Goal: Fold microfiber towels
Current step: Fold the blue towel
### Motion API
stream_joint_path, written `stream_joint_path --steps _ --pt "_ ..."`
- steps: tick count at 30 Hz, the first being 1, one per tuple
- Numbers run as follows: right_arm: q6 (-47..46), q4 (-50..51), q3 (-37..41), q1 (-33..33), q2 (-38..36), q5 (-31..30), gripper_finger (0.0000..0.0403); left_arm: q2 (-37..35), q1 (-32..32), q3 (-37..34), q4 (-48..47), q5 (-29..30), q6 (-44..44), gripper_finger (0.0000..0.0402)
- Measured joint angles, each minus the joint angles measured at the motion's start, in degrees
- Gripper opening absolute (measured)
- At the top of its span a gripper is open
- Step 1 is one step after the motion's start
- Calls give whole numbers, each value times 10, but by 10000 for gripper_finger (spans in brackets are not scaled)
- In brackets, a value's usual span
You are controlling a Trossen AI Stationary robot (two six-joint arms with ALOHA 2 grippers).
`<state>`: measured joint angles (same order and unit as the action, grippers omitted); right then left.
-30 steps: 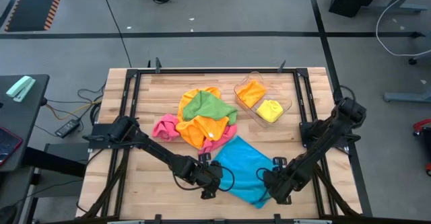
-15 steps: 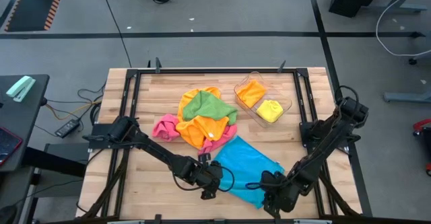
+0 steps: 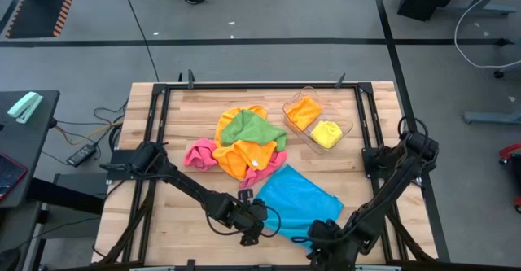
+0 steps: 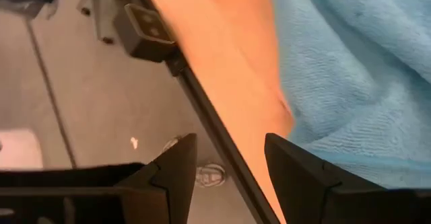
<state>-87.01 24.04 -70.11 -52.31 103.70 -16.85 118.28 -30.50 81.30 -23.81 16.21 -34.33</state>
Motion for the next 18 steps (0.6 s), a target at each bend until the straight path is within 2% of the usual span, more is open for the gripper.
stream_joint_path --steps 4,8,15,18 --pt "-47 31 -22 0 16 -8 184 0 -3 0 0 0 0 35" --pt "-104 104 -49 0 34 -4 184 0 -3 0 0 0 0 40" --pt "-225 137 -70 -1 72 62 184 0 -2 0 0 0 0 40" --pt "-253 135 -70 -7 81 69 184 0 -2 0 0 0 0 36"
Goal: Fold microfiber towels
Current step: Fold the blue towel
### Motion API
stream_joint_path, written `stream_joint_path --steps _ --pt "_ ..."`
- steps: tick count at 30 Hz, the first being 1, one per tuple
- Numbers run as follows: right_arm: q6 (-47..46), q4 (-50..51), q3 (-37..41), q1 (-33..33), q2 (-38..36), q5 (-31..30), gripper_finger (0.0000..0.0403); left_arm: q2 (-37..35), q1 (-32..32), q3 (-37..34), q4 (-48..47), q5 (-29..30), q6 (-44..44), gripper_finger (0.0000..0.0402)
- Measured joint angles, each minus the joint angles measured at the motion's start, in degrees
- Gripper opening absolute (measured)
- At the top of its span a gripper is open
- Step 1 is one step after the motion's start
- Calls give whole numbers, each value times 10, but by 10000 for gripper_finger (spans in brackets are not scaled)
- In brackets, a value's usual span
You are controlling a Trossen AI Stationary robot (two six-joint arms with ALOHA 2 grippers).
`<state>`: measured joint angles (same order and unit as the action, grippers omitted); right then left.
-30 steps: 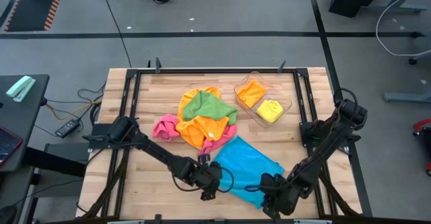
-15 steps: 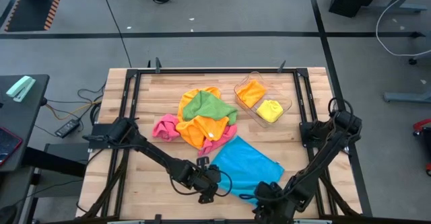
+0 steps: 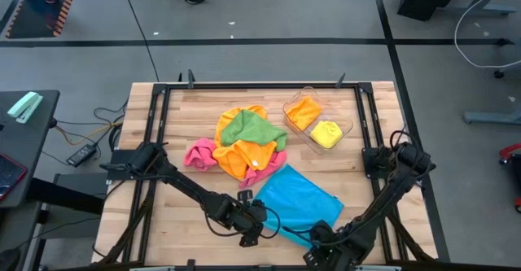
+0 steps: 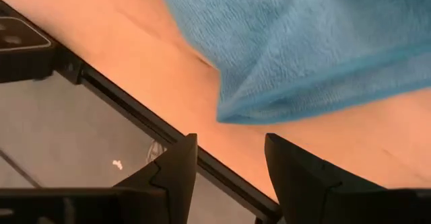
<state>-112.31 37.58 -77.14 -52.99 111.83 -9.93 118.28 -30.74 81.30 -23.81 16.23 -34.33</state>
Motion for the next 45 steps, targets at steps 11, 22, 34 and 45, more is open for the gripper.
stream_joint_path --steps 11,22,34,45 --pt "-1 -5 1 -5 10 -63 178 0 2 0 0 0 5 43" --pt "12 -5 13 14 14 -67 102 0 2 0 0 0 5 33" --pt "94 -5 13 9 12 -32 5 0 2 0 -1 0 6 33" --pt "262 17 6 0 -2 37 3 0 -2 0 -33 0 25 49"
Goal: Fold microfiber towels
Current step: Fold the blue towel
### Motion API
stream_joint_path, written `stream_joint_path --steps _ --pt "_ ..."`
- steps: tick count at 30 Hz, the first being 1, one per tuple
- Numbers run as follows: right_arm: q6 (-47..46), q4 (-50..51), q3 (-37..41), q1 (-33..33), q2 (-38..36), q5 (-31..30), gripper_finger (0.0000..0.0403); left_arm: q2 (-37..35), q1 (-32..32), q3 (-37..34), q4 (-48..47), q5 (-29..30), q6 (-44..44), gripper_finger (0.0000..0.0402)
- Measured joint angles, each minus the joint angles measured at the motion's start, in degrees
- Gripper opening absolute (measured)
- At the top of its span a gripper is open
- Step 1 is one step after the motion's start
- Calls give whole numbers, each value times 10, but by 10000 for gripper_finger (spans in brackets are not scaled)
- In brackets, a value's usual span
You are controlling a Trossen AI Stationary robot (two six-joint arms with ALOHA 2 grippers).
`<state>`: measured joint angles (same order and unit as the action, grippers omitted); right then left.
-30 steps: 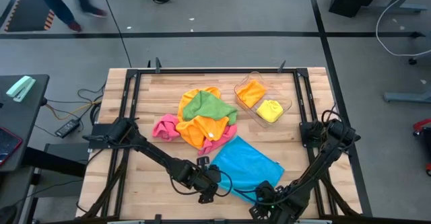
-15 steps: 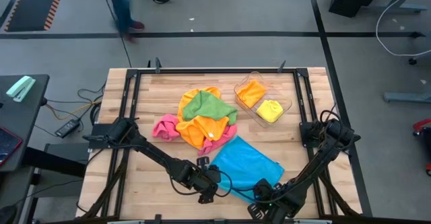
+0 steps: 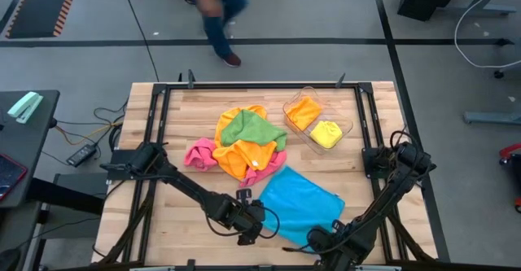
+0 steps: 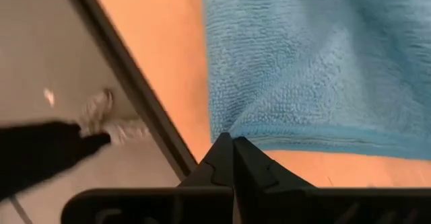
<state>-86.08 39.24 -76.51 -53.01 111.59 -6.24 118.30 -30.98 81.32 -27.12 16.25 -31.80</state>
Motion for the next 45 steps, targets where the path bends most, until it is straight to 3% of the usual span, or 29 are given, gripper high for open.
stream_joint_path --steps 5,11,22,24,28,31,40,45 --pt "73 0 0 0 0 39 5 0 -2 0 1 0 1 55" --pt "136 36 0 0 0 99 34 0 -6 0 4 -19 -6 56" --pt "135 91 0 3 -18 223 155 0 -23 0 96 -46 35 41" --pt "133 89 0 -6 -37 203 167 0 -21 3 112 -46 52 41" --pt "92 104 0 -29 -85 81 174 -2 -5 17 127 -40 73 42" --pt "71 132 0 -31 -102 27 169 -2 15 22 131 -23 67 48" --pt "50 141 0 -25 -101 -41 166 -2 101 22 127 -19 102 121" --pt "53 127 19 -26 -101 -55 166 14 144 22 133 -84 145 153"
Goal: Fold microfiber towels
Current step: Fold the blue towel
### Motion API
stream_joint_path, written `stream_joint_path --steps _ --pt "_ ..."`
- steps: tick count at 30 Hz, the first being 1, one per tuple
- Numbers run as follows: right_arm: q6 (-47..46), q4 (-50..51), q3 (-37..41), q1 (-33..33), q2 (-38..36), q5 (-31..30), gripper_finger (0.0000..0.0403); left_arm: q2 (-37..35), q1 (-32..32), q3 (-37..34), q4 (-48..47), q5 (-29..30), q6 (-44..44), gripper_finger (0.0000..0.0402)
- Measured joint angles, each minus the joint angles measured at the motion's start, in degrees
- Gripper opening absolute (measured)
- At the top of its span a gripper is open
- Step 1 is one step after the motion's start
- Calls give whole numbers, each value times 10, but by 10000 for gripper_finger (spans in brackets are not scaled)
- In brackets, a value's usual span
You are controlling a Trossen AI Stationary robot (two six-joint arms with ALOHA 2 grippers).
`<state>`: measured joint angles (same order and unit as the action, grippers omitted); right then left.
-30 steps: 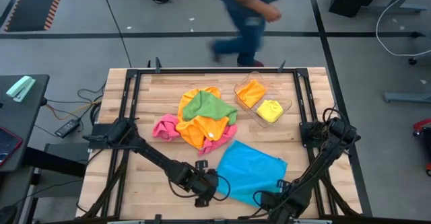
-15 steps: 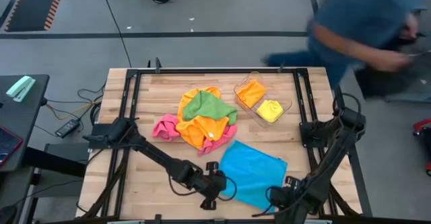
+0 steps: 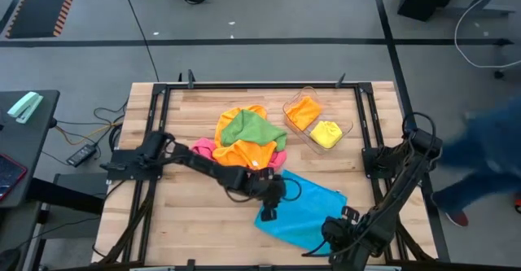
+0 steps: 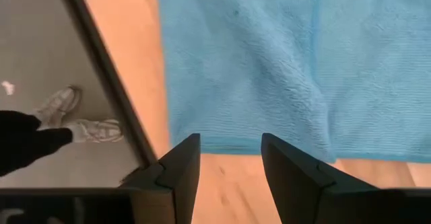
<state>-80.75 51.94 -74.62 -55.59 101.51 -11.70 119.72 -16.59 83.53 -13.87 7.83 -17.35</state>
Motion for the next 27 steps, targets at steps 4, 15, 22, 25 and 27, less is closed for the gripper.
stream_joint_path --steps 4,15,22,25,27 --pt "11 -29 21 0 0 1 166 13 23 -2 -3 -46 28 156" --pt "53 -61 49 1 0 5 166 24 46 -3 -16 -95 116 120" --pt "56 -61 54 1 0 12 166 39 44 -3 -28 -111 134 109" --pt "63 -59 54 1 0 13 166 39 42 -2 -34 -111 138 102" --pt "71 -55 54 1 0 19 166 39 39 -2 -36 -111 137 94"
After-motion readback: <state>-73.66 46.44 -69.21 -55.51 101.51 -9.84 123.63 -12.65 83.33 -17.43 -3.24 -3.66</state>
